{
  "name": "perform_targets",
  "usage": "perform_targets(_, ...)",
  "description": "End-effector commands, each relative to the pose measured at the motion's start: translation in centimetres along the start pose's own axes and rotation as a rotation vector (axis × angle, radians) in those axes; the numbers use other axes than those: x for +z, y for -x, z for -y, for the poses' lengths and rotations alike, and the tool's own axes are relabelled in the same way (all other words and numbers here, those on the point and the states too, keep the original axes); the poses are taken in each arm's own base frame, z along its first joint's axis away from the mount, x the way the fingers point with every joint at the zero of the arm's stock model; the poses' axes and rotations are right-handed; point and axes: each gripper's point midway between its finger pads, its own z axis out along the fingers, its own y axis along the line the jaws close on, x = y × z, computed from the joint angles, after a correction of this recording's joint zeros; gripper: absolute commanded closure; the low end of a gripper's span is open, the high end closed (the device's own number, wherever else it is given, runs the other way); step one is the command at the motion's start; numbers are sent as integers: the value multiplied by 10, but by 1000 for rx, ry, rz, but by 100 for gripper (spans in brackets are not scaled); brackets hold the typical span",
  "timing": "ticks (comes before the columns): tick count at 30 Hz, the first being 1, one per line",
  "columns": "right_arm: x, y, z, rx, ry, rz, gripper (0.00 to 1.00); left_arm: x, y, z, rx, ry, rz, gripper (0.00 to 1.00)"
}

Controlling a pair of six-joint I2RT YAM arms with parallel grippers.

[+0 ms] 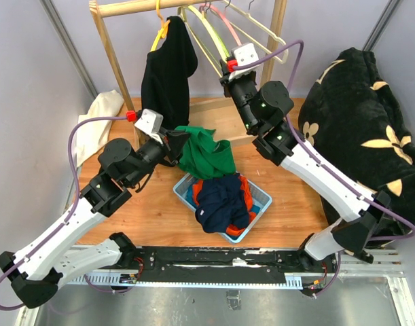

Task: Remove the t-shirt from the hanger
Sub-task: Place the hanger on the clothesline.

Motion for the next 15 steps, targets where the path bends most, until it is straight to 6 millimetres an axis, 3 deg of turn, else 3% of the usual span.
perform_targets(1,17,37,15,16,-47,121,99,-6,17,3,-19,-10,68,100)
perform_targets(4,31,31,13,11,-52,115,99,-7,21,4,-19,-15,75,99)
perform_targets(15,83,-26,10,25,-55,43,99,-9,45,23,-30,-104,103,99)
